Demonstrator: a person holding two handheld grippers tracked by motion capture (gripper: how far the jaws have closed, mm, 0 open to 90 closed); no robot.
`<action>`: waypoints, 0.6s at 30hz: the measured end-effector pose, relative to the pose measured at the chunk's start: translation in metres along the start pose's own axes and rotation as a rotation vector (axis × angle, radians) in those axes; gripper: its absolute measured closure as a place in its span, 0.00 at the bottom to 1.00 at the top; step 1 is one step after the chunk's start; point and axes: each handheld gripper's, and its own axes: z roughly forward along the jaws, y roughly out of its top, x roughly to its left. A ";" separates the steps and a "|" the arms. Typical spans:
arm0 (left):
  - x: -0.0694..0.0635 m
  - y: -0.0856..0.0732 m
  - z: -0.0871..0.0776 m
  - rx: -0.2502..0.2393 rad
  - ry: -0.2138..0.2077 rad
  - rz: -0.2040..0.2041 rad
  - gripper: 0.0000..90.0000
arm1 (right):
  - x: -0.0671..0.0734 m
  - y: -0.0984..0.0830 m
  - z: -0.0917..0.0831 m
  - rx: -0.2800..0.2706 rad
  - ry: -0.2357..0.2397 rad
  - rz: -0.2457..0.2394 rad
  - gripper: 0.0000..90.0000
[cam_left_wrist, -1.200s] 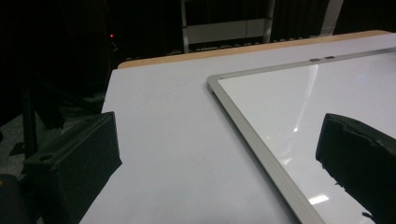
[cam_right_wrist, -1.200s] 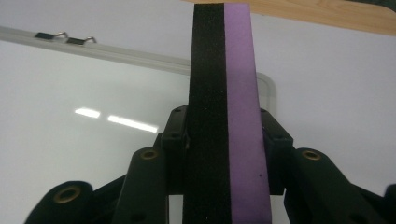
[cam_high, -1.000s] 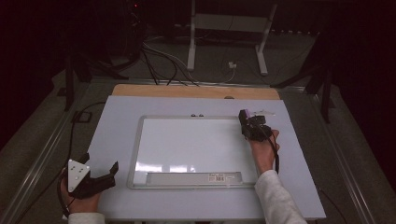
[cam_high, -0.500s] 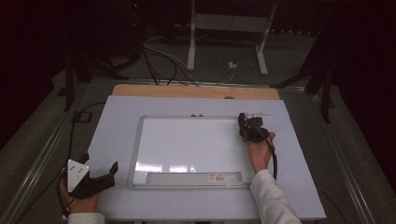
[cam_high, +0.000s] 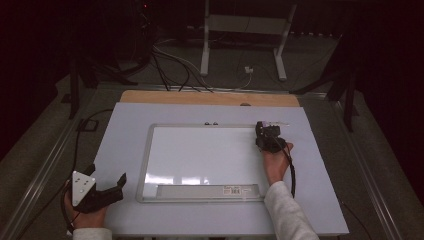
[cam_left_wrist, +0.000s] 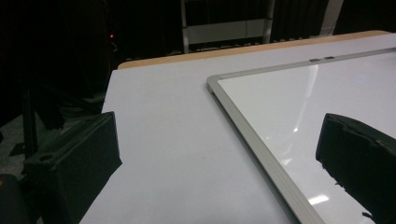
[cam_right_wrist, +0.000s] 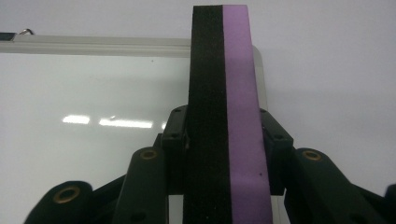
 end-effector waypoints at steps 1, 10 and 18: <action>0.000 0.000 0.000 0.001 0.000 0.000 0.01 | 0.000 0.000 0.000 0.000 -0.002 -0.002 0.70; -0.001 0.000 0.000 0.002 -0.002 0.001 0.01 | -0.006 0.003 -0.015 -0.057 0.044 -0.002 0.30; -0.002 0.000 0.000 0.001 -0.005 0.005 0.01 | -0.007 0.003 -0.045 -0.147 0.163 -0.067 0.12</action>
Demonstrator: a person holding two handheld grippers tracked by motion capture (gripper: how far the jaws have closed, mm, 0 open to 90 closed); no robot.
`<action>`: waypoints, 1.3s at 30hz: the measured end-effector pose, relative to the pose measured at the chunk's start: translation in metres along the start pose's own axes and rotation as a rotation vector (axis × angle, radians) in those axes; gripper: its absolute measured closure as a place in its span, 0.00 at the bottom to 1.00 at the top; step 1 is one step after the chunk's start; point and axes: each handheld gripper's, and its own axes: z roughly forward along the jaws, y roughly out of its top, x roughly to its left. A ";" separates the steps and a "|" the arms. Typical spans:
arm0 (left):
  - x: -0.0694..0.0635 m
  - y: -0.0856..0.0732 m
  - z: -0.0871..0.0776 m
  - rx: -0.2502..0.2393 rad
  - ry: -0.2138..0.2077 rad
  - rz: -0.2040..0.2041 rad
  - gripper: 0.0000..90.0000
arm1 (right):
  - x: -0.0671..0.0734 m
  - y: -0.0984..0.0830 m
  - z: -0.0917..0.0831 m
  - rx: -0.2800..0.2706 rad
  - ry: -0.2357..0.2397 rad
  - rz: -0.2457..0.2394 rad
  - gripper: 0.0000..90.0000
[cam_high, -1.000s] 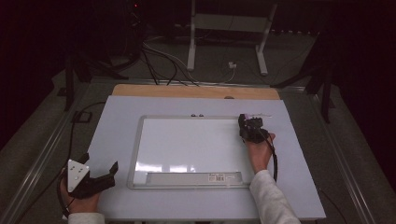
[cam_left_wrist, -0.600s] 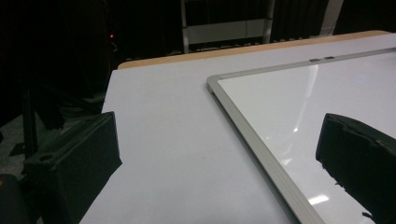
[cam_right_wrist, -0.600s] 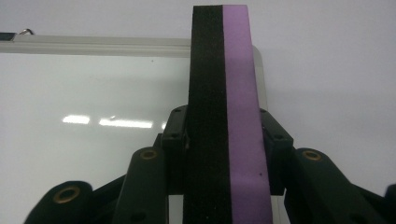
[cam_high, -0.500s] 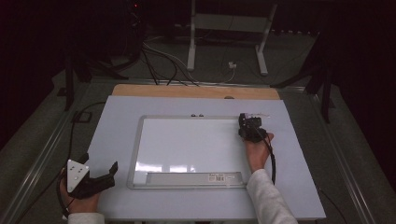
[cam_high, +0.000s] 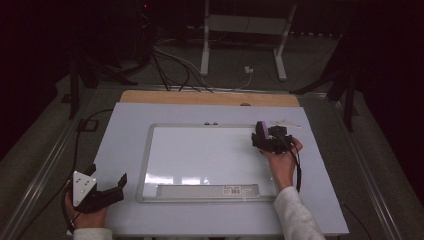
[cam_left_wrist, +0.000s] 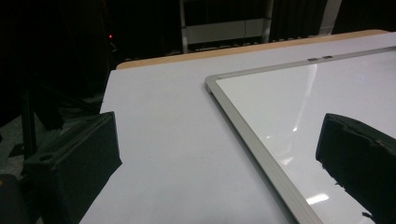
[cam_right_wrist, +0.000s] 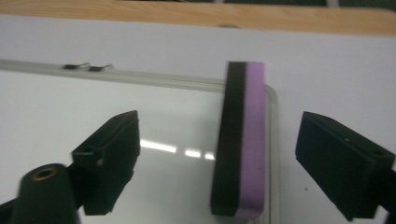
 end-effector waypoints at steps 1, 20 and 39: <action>0.000 0.000 0.000 -0.001 0.000 0.000 0.01 | 0.000 -0.001 -0.003 -0.012 0.018 -0.020 0.10; 0.000 0.003 -0.006 -0.038 -0.009 -0.023 0.01 | -0.026 -0.058 -0.081 -0.232 0.195 -0.139 0.00; 0.003 0.005 -0.005 -0.057 -0.035 -0.062 0.01 | -0.050 -0.105 -0.111 -0.317 0.176 -0.125 0.00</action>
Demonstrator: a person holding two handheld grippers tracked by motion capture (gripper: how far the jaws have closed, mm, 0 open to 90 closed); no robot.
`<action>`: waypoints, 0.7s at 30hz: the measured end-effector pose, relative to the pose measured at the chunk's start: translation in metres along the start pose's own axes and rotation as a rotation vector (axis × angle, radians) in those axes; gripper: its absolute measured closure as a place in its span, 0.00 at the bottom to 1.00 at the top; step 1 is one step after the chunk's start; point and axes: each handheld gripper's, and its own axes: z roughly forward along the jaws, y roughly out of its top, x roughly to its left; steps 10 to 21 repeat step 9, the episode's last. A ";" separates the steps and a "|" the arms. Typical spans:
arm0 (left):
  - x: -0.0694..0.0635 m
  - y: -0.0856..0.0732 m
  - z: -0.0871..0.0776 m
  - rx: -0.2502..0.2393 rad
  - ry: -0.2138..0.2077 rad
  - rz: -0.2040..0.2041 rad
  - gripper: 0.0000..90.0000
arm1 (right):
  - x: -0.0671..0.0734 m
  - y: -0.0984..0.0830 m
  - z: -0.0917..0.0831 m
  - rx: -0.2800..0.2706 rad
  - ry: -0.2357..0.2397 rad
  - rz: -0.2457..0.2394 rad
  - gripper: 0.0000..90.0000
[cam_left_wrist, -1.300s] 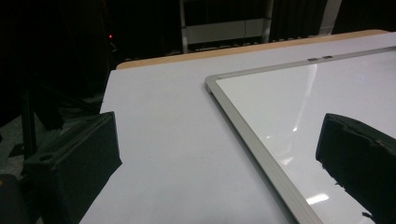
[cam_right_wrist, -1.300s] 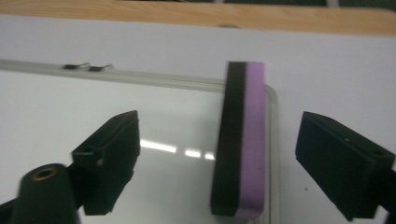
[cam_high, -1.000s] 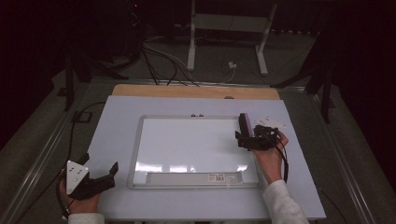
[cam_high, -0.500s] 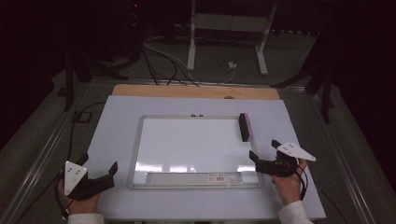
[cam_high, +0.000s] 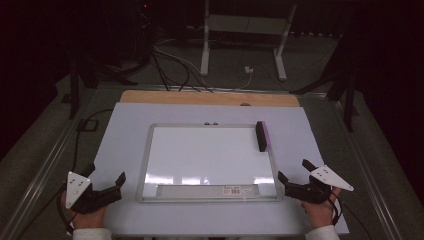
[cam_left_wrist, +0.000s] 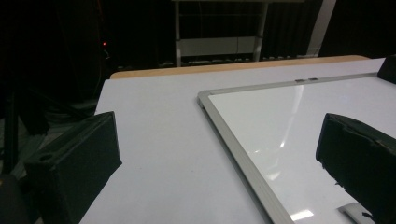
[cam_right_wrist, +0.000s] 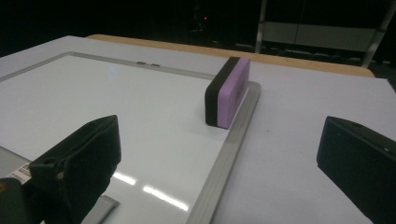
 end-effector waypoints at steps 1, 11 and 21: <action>0.000 0.000 0.000 0.000 0.000 0.003 0.01 | 0.000 0.000 0.000 0.000 -0.002 -0.006 0.00; -0.001 -0.001 0.001 0.014 0.001 0.014 0.01 | 0.000 0.000 0.003 0.012 -0.015 -0.025 0.00; -0.001 -0.001 0.001 0.014 0.001 0.014 0.01 | 0.000 0.000 0.003 0.012 -0.015 -0.025 0.00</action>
